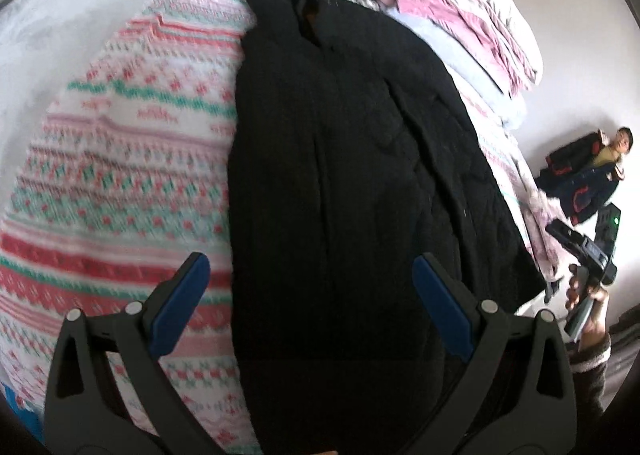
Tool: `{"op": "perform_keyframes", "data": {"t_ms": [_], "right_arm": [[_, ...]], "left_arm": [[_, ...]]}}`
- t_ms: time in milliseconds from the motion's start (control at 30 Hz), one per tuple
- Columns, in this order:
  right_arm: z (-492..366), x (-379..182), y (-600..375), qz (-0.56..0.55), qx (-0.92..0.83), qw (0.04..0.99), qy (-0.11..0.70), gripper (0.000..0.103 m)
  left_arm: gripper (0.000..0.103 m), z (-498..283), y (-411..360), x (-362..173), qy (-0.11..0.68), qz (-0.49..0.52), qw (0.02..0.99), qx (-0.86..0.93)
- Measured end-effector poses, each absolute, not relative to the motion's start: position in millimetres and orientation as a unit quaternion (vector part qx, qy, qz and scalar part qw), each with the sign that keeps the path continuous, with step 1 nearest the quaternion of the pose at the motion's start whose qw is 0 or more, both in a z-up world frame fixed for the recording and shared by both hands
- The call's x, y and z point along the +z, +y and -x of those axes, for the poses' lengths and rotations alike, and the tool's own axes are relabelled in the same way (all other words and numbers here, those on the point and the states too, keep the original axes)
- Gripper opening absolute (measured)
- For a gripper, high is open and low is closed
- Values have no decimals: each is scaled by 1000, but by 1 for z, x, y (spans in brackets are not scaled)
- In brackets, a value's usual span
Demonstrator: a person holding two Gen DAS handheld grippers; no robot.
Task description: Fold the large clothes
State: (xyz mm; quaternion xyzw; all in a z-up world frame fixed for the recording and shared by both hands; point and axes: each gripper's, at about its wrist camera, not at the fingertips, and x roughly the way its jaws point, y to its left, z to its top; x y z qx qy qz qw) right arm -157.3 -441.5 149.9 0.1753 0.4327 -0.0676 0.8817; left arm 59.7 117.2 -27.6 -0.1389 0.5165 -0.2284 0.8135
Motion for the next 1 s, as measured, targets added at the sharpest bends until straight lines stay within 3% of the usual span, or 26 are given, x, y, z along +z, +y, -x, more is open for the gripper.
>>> {"op": "perform_keyframes", "data": {"t_ms": [267, 667, 900, 1000], "right_arm": [[169, 135, -420, -175, -44, 878, 443, 83], [189, 105, -254, -80, 108, 885, 445, 82], [208, 67, -134, 76, 179, 885, 424, 82], [207, 47, -107, 130, 171, 880, 424, 75]], "left_arm": [[101, -25, 113, -45, 535, 109, 806, -229], [98, 11, 136, -52, 532, 155, 793, -254], [93, 22, 142, -63, 536, 183, 788, -241], [92, 22, 145, -68, 535, 207, 781, -246]]}}
